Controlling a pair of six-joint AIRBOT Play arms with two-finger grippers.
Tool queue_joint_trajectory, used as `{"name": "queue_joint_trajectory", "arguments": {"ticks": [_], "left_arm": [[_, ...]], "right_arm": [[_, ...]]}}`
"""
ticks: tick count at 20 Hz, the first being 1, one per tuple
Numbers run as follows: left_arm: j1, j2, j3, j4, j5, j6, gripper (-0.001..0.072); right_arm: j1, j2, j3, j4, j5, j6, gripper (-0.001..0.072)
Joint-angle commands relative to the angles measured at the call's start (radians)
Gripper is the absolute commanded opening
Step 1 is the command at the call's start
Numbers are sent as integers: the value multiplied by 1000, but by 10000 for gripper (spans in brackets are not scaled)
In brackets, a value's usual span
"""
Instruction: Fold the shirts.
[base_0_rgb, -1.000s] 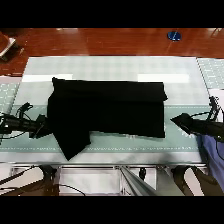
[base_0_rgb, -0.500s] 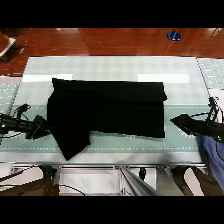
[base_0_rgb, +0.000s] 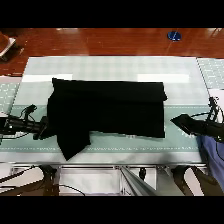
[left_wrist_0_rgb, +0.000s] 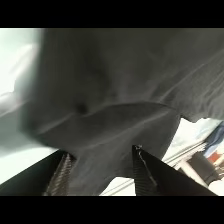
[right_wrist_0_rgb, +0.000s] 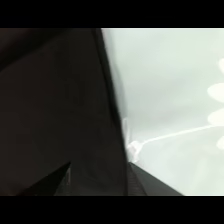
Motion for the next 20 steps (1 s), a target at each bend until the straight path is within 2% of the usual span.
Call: {"name": "queue_joint_trajectory", "arguments": {"ticks": [1,2,4,6,8,16,20], "left_arm": [[-71,-6,-6,13,62,10,249],[-69,-6,-5,27,53,14,31],[-69,-6,-5,39,41,36,22],[-69,-6,-5,39,49,36,22],[-69,-6,-5,39,50,36,23],[-69,-6,-5,24,58,36,23],[-70,-6,-5,-14,71,39,23]], "right_arm": [[-1,0,0,-179,-87,122,408],[0,0,0,-260,-78,182,408],[0,-5,-3,-313,23,214,408],[1,-16,-24,-237,119,156,408],[1,-24,-64,-135,135,100,408],[3,-216,-104,116,50,-35,408],[137,-315,-84,179,-63,-55,408]]}}
